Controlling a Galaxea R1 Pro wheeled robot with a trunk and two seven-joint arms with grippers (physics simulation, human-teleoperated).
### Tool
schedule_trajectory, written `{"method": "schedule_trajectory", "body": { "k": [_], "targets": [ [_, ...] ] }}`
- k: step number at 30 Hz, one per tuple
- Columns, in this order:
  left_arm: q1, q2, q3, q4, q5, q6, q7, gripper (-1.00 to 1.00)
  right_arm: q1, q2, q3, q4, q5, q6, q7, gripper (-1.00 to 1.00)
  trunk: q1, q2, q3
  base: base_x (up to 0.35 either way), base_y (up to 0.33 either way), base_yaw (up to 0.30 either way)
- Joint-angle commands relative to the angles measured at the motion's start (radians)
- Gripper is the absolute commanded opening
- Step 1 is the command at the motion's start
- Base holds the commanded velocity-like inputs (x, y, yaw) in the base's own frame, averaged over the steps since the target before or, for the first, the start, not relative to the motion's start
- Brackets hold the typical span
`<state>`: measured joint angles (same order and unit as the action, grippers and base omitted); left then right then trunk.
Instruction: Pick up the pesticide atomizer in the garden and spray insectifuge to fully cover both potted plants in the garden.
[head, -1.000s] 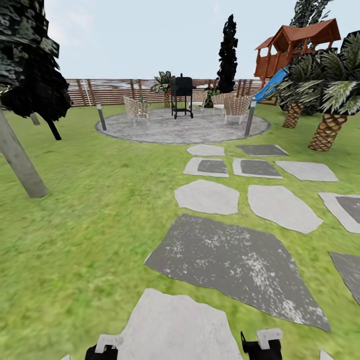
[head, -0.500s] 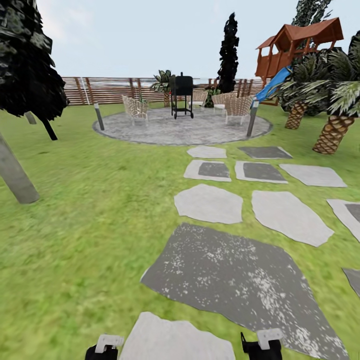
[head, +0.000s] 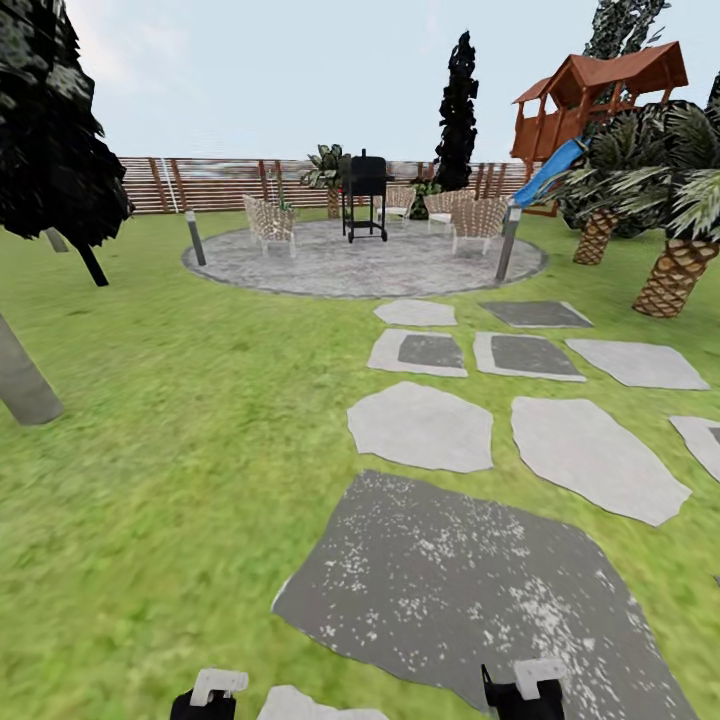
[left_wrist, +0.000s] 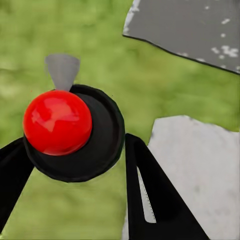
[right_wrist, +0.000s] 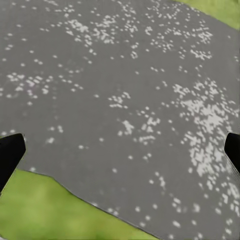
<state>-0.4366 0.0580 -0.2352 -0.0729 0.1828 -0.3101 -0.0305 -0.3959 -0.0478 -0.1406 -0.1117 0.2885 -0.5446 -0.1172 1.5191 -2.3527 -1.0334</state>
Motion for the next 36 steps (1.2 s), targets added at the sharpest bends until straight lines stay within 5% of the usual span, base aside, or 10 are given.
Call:
{"method": "schedule_trajectory", "body": {
  "k": [1,36],
  "targets": [
    [-0.001,0.0,-0.007,0.001,0.01,-0.003,-0.003,-1.0,-0.001,0.0,-0.007,0.001,0.011,-0.003,-0.004,1.0,0.0,0.0,-0.001,0.338,0.0,0.0],
    [-0.001,0.0,-0.007,0.001,0.01,-0.004,-0.003,-1.0,-0.001,0.001,-0.007,0.001,0.011,-0.003,-0.004,1.0,0.0,0.0,-0.001,0.338,0.0,0.0]
  ]
}}
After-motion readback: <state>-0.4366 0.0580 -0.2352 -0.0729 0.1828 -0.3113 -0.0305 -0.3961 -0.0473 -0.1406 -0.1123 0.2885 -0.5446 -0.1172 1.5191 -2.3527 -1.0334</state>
